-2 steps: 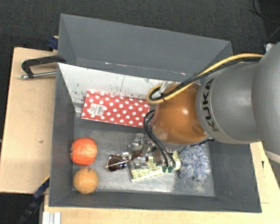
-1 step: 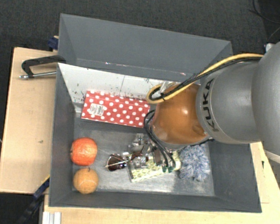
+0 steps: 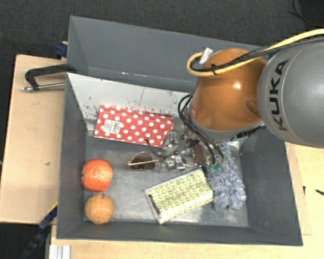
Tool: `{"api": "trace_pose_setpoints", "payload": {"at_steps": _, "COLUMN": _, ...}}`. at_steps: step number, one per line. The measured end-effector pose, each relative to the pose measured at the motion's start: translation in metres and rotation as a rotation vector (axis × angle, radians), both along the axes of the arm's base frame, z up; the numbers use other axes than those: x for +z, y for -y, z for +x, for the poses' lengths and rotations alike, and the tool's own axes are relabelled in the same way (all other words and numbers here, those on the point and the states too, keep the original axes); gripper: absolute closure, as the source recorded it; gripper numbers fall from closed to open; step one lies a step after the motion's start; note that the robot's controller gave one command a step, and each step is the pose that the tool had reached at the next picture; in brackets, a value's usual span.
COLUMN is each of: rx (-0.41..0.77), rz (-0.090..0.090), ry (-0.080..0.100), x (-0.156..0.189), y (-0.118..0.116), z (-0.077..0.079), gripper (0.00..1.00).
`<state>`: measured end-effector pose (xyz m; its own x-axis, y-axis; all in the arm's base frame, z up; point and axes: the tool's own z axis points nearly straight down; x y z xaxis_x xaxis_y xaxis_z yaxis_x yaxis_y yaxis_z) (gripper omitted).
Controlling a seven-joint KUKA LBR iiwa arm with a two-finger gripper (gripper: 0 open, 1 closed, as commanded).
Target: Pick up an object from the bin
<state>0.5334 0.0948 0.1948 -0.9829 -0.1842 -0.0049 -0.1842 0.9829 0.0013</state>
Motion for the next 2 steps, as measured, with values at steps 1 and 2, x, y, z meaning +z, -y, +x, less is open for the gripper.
{"api": "trace_pose_setpoints", "payload": {"at_steps": 1, "rx": 0.000, "rz": 0.000, "ry": 0.000, "x": 0.000, "y": 0.000, "z": 0.000, "gripper": 1.00}}
{"api": "trace_pose_setpoints", "payload": {"at_steps": 2, "rx": 0.077, "rz": -0.002, "ry": -0.010, "x": 0.021, "y": -0.003, "z": 0.014, "gripper": 1.00}}
